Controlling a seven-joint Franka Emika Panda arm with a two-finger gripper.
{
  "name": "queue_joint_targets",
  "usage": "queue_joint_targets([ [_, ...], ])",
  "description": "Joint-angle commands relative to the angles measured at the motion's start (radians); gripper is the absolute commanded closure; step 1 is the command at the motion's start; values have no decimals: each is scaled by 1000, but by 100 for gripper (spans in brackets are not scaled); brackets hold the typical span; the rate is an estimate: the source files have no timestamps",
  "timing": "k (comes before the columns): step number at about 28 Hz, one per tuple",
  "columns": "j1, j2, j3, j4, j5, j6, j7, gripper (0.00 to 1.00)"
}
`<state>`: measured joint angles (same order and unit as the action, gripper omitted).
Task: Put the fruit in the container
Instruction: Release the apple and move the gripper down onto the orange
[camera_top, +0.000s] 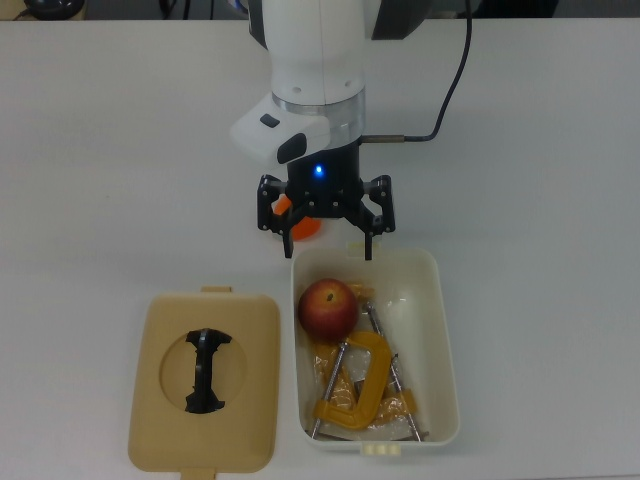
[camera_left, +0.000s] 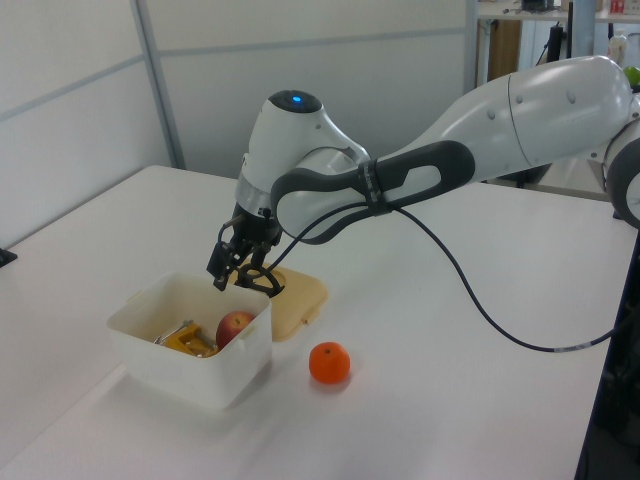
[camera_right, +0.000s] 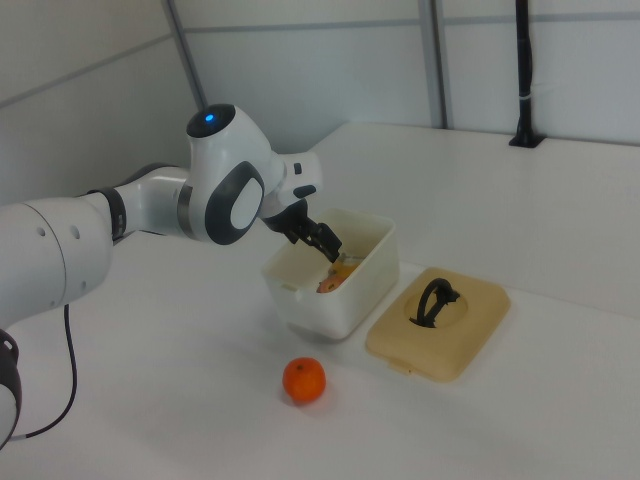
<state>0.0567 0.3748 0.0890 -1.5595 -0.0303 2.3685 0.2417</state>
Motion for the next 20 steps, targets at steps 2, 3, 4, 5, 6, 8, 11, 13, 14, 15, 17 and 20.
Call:
queue_joint_targets([
  [2,3,-45,-12,1,-36,-248,-39,0],
  [3,2,-51,-14,1,-42,-329,-86,0],
  [4,0,-50,-15,2,-43,-365,-107,0],
  [5,-1,-50,-15,2,-45,-393,-126,0],
  [6,-3,-48,-15,2,-48,-416,-148,0],
  [8,-8,-48,-15,-2,-65,-481,-205,0],
  [11,-8,-46,-15,-19,-72,-543,-251,0],
  [13,-6,-45,-15,-34,-73,-554,-262,0],
  [14,-6,-40,-14,-53,-73,-552,-263,0],
  [15,-5,-37,-12,-57,-74,-552,-263,0],
  [17,0,-21,-12,-60,-76,-552,-263,0],
  [20,5,22,-9,-60,-105,-549,-259,0],
])
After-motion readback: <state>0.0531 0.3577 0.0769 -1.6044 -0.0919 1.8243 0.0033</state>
